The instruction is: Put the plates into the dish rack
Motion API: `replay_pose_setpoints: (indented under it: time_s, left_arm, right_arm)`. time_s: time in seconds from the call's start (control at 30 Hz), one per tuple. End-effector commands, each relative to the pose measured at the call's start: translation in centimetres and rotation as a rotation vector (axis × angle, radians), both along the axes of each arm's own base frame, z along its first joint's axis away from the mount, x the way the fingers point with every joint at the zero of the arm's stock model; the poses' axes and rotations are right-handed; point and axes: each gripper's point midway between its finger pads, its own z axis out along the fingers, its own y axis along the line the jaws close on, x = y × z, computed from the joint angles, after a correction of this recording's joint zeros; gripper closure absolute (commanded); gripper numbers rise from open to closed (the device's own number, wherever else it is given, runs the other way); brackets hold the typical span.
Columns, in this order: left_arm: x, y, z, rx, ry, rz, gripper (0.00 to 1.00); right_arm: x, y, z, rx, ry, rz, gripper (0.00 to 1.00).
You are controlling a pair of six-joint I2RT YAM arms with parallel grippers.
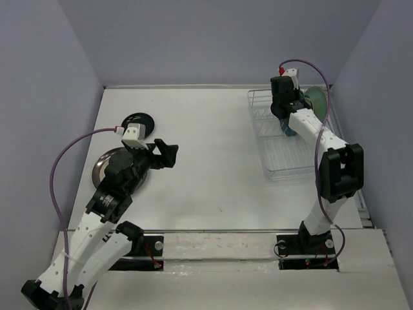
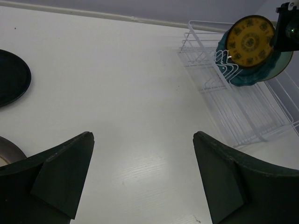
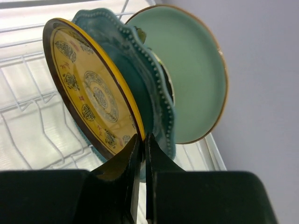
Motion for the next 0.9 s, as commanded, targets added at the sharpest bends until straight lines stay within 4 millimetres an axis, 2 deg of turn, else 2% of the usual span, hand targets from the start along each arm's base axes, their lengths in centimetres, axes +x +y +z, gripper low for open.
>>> replay_pose_setpoints:
  time_s: [0.0, 0.17, 0.23, 0.27, 0.3, 0.33, 0.4, 0.5, 0.57, 0.6, 0.63, 0.67, 0.7, 0.73, 0.8, 0.83, 0.87]
  left_arm:
    - [0.3, -0.2, 0.9, -0.001, -0.037, -0.007, 0.02]
    - [0.6, -0.2, 0.6, 0.008, -0.029, -0.002, 0.02]
    - [0.8, -0.3, 0.3, 0.013, -0.02, 0.001, 0.02]
    - [0.9, -0.2, 0.2, 0.015, -0.015, 0.006, 0.02]
    - [1.1, -0.2, 0.2, 0.017, -0.011, 0.007, 0.02]
    - [1.1, -0.2, 0.1, 0.017, -0.008, 0.007, 0.02]
    - [1.3, -0.2, 0.0, 0.017, -0.009, 0.007, 0.02]
    - [2.1, 0.2, -0.5, 0.021, 0.009, 0.029, 0.02]
    - [2.8, 0.2, -1.1, 0.018, 0.036, 0.04, 0.02]
    - [3.2, 0.3, -1.3, 0.014, 0.046, 0.048, 0.02]
    - [3.8, 0.9, -1.3, 0.004, 0.057, 0.071, 0.02]
    - [4.4, 0.8, -1.9, -0.015, 0.087, 0.076, 0.02]
    - [4.6, 0.6, -2.1, -0.03, 0.104, 0.064, 0.02]
    - [5.1, 0.7, -2.1, -0.047, 0.114, 0.072, 0.02]
    - [6.4, 1.7, -3.5, -0.079, 0.181, 0.114, 0.02]
    - [7.3, 2.0, -3.0, -0.096, 0.172, 0.134, 0.02]
    - [8.4, 3.2, -4.1, -0.098, 0.204, 0.184, 0.02]
  right_arm:
    - [0.2, 0.8, -1.0, 0.092, -0.026, 0.007, 0.93]
    - [0.3, 1.7, -4.3, 0.153, 0.021, 0.003, 0.93]
    - [0.1, 1.6, -4.7, 0.16, 0.027, -0.013, 0.78]
    - [0.1, 1.7, -4.5, 0.176, 0.012, -0.02, 0.68]
    - [0.0, 1.8, -4.2, 0.188, 0.007, -0.017, 0.53]
    - [0.1, 2.0, -3.7, 0.203, -0.005, -0.009, 0.47]
    - [-0.1, 2.6, -1.5, 0.249, -0.05, 0.016, 0.39]
    - [-1.0, 3.5, 2.1, 0.339, -0.131, 0.074, 0.36]
    - [-1.8, 5.3, 2.7, 0.435, -0.141, 0.156, 0.36]
    - [-2.7, 5.9, 4.4, 0.478, -0.181, 0.201, 0.36]
    - [-3.2, 6.6, 4.9, 0.514, -0.192, 0.24, 0.36]
    - [-3.8, 8.8, 5.0, 0.59, -0.186, 0.328, 0.35]
    - [-4.4, 9.6, 4.0, 0.63, -0.175, 0.37, 0.35]
    - [-5.7, 11.5, 5.1, 0.692, -0.189, 0.456, 0.35]
    - [-7.0, 14.2, 5.6, 0.779, -0.214, 0.549, 0.34]
    - [-7.8, 15.1, 5.4, 0.805, -0.21, 0.581, 0.34]
    - [-9.1, 16.1, 4.7, 0.851, -0.195, 0.611, 0.34]
